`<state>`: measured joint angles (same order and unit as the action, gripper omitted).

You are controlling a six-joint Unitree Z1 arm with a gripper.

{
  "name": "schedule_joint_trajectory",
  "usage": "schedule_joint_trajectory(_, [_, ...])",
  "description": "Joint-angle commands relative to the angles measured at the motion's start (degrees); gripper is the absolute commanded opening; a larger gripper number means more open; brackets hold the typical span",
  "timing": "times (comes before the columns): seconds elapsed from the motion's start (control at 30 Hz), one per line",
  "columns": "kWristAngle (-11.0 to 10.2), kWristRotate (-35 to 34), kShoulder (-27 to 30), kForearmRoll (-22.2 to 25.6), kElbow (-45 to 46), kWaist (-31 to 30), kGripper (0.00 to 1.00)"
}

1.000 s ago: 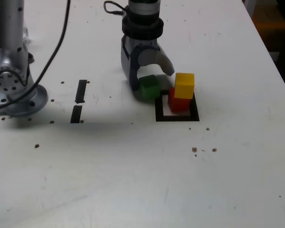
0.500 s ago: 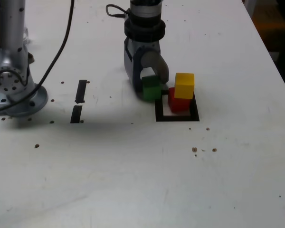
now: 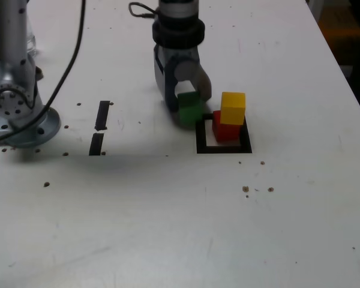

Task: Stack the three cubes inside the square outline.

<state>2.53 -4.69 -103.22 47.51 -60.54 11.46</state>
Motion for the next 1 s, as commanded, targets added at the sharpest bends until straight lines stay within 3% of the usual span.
schedule_joint_trajectory(0.0, [-0.8,-0.6,2.5,1.1,0.4,0.0,0.18])
schedule_joint_trajectory(0.27, [-2.1,-1.9,10.2,9.5,-0.2,0.8,0.18])
schedule_joint_trajectory(0.4, [-3.1,-2.7,12.8,16.2,-3.7,0.4,0.18])
schedule_joint_trajectory(0.57, [-5.6,-3.7,13.8,33.0,-18.5,-2.5,0.18])
schedule_joint_trajectory(0.73, [-3.8,-3.7,10.1,39.5,-28.2,-4.4,0.18])
schedule_joint_trajectory(0.97, [-0.1,-3.7,1.6,45.1,-42.3,-7.1,0.18])
